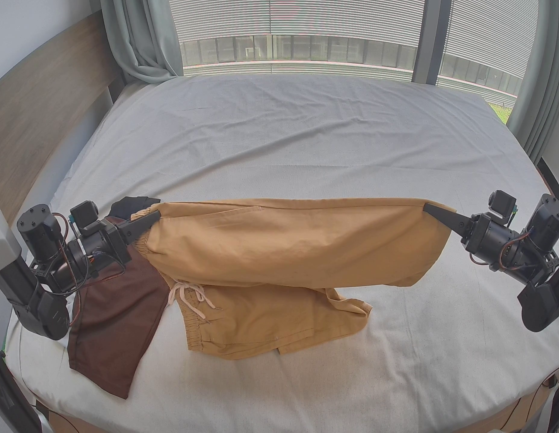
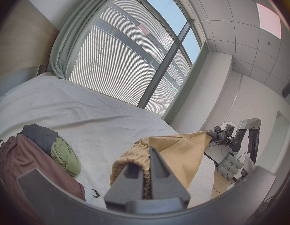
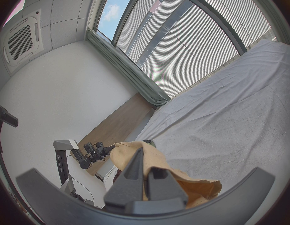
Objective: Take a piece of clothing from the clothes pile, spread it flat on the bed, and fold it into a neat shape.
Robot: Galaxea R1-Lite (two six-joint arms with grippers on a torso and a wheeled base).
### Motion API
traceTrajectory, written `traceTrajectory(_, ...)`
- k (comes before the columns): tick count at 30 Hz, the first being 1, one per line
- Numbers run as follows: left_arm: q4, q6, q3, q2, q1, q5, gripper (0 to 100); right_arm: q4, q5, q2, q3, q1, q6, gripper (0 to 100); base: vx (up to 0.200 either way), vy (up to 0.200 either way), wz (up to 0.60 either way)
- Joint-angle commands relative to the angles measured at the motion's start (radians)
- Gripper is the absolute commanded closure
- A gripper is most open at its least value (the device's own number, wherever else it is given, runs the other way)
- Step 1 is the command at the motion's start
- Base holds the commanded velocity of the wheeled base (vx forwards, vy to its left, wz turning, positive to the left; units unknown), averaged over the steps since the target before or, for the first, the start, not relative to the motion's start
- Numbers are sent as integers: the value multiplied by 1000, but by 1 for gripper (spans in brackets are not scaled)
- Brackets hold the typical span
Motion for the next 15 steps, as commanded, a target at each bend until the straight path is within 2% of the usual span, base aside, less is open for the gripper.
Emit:
traceTrajectory(1, 0, -4, -42, 48, 0, 2, 100, 0, 0, 68, -39, -12, -2, 100, 0, 0, 0)
traceTrajectory(15, 0, -4, -158, 171, -13, 52, 100, 0, -6, 226, -171, -49, -2, 100, 0, 0, 0)
